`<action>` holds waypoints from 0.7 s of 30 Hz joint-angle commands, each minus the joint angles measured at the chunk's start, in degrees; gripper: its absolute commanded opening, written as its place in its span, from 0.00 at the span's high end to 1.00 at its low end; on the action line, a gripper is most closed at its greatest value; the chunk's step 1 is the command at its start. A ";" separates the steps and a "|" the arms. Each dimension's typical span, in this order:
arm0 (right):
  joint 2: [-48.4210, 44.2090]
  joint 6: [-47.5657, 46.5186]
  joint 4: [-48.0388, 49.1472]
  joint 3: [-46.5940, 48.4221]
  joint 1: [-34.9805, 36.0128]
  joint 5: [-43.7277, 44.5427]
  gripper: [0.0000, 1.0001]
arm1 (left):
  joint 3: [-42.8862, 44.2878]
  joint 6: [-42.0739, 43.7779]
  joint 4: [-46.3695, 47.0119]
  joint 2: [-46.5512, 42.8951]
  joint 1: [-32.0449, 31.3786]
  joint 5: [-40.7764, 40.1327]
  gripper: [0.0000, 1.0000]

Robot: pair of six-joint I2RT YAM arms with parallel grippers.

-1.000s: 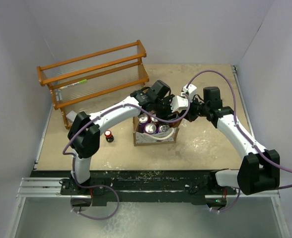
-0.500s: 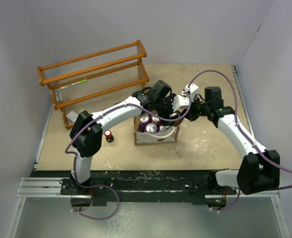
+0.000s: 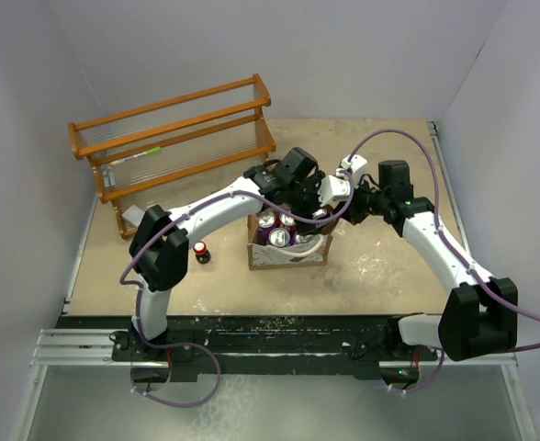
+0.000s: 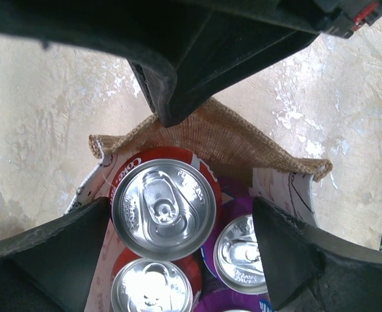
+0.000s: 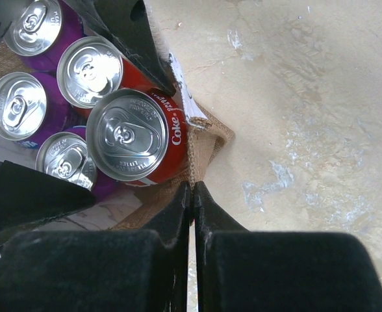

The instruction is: Place the beverage into the canvas bag

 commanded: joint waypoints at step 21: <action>-3.28 -2.31 3.55 2.29 0.53 -3.75 1.00 | -0.12 4.74 -0.74 -7.19 0.55 4.25 0.01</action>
